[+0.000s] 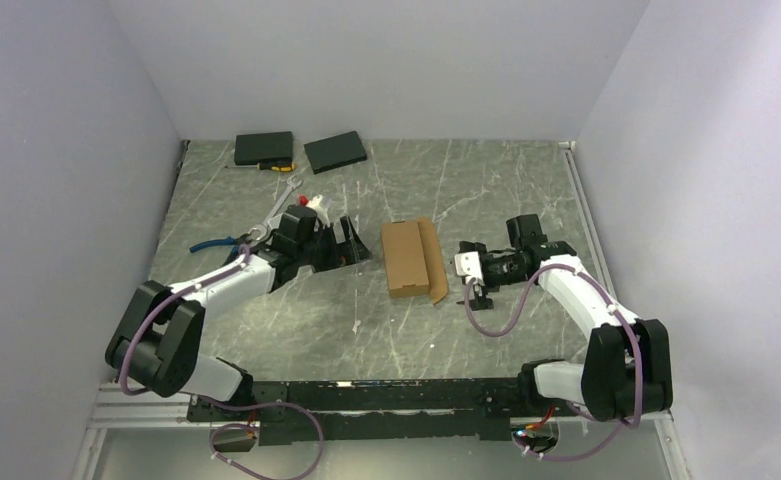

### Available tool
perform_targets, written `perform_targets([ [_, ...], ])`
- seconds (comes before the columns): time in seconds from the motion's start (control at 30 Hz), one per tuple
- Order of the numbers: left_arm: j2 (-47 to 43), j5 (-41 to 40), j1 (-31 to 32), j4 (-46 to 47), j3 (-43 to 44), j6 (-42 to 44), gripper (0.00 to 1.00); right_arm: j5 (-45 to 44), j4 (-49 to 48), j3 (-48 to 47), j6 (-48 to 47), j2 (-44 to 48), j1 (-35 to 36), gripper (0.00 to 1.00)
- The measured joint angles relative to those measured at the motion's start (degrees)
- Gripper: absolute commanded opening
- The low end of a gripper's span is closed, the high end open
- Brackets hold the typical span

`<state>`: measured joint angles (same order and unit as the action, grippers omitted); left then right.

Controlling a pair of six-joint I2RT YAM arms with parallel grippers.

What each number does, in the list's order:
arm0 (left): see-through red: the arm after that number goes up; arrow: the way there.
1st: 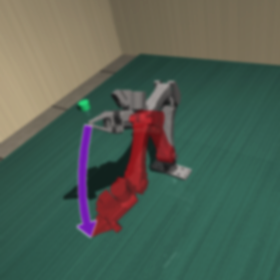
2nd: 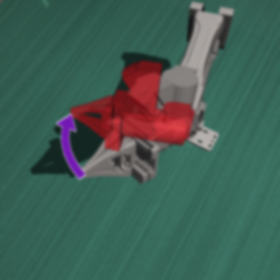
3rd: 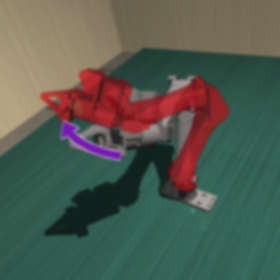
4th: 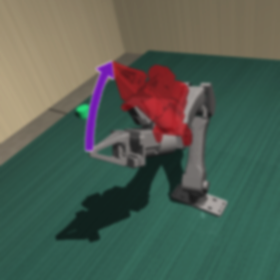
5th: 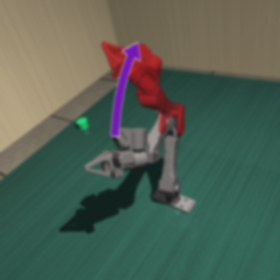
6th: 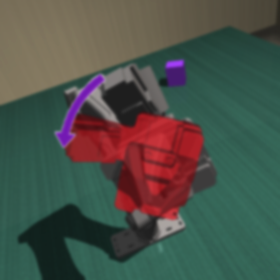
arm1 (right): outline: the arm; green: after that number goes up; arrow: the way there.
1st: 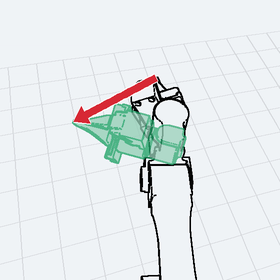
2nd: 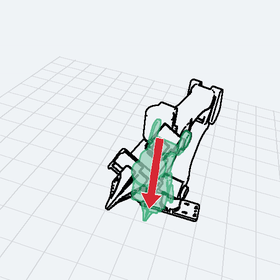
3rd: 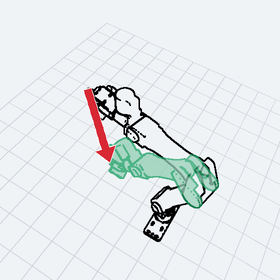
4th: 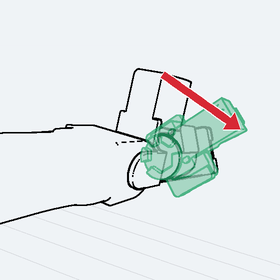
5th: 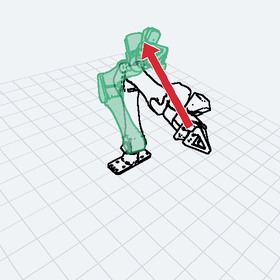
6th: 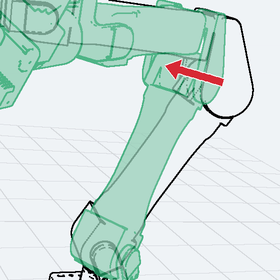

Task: Fold the paper box

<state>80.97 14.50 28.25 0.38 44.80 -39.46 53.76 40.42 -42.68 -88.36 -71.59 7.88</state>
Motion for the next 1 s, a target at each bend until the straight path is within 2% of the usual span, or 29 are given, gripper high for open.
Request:
perform_targets([
  [0.27, 2.4, 6.3, -0.1, 10.5, -5.6, -5.8, 0.99, -3.9, -1.8, 1.7, -1.0, -0.9, 2.1, 0.88],
  [0.4, 4.5, 7.0, 0.6, 13.8, -5.7, -6.9, 0.96, -7.0, -5.9, 2.6, 1.8, -1.7, 4.2, 0.79],
  [1.0, 15.6, 7.3, 2.3, 14.2, 0.2, -6.8, 0.80, -22.7, -20.7, 6.4, 6.6, -8.9, 17.9, 0.42],
])
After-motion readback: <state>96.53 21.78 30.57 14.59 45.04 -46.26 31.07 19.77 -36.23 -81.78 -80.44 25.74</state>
